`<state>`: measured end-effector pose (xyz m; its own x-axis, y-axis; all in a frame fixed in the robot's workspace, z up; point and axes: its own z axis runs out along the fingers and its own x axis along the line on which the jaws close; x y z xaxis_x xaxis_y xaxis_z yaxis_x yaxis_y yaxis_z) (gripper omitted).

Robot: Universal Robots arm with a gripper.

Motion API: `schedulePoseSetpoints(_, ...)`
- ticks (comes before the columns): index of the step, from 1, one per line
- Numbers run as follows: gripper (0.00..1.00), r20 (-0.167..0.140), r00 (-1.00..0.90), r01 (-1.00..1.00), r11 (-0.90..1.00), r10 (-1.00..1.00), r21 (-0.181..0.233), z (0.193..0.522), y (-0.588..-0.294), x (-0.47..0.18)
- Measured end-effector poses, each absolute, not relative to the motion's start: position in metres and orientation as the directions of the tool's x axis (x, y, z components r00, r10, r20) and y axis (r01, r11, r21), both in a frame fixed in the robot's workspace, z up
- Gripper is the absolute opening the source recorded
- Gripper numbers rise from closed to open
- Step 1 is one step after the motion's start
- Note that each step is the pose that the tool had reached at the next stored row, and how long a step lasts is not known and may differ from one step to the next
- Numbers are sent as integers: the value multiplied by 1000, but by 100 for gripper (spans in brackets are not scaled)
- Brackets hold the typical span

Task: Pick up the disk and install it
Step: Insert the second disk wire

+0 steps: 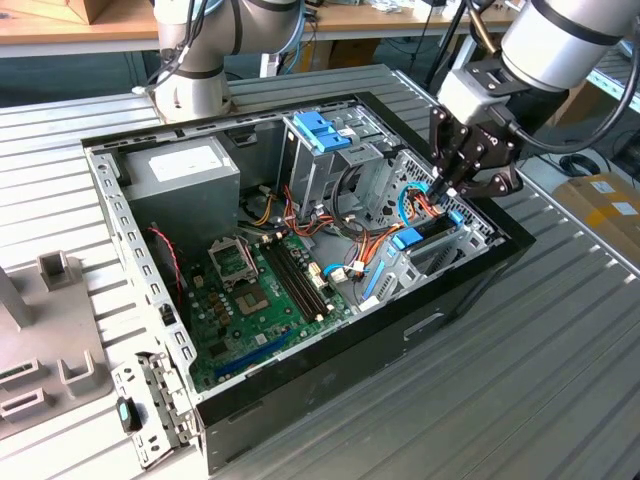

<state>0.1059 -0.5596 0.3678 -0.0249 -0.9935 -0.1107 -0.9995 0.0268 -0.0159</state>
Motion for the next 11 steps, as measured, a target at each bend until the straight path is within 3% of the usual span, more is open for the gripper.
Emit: schedulePoseSetpoints(11, 16, -111, -25, -1000, 27, -994, -16, 367, -565, 105)
